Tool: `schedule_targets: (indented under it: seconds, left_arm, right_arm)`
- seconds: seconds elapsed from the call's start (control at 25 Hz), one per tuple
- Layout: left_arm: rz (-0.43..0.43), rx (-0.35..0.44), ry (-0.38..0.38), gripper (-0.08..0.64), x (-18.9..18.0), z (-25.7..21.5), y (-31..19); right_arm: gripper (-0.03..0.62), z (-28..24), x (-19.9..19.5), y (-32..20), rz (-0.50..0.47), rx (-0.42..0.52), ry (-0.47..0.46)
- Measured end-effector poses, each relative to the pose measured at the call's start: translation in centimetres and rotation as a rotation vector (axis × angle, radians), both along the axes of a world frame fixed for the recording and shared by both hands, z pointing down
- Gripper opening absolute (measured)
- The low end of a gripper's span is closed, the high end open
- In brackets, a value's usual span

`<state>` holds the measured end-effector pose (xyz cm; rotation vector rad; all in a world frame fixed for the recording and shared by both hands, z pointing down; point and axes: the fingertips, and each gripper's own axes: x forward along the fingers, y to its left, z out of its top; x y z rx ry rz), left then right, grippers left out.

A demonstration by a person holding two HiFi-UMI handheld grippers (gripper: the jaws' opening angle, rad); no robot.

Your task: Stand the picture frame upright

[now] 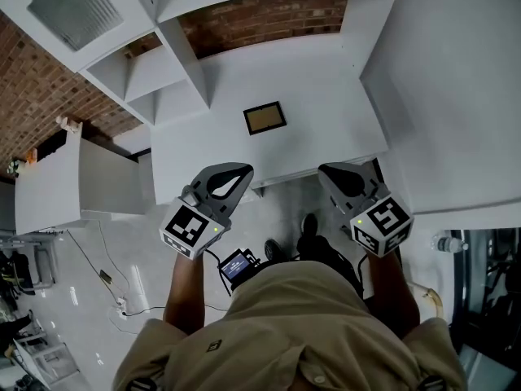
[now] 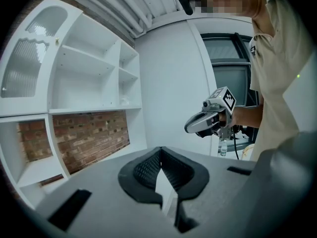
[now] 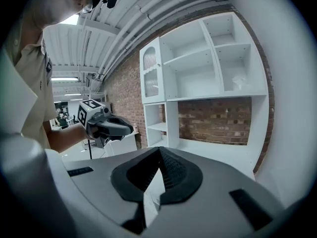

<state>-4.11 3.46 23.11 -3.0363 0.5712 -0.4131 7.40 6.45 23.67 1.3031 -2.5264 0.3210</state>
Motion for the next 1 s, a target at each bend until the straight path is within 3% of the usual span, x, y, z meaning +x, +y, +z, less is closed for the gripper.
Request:
schedule_targets:
  seconds: [0.56,1.0]
  left_arm:
    - [-0.225,-0.064,-0.036,0.008,1.4,3.1,-15.9]
    - [-0.365,-0.278,-0.075,0.008,0.8,13.9,-25.7]
  right_arm:
    - [0.005,3.3,1.9,-18.4,-0.212,-0.042,0.012]
    - [0.005,13.2,3.2,-29.8,-0.256,-0.211,0.066]
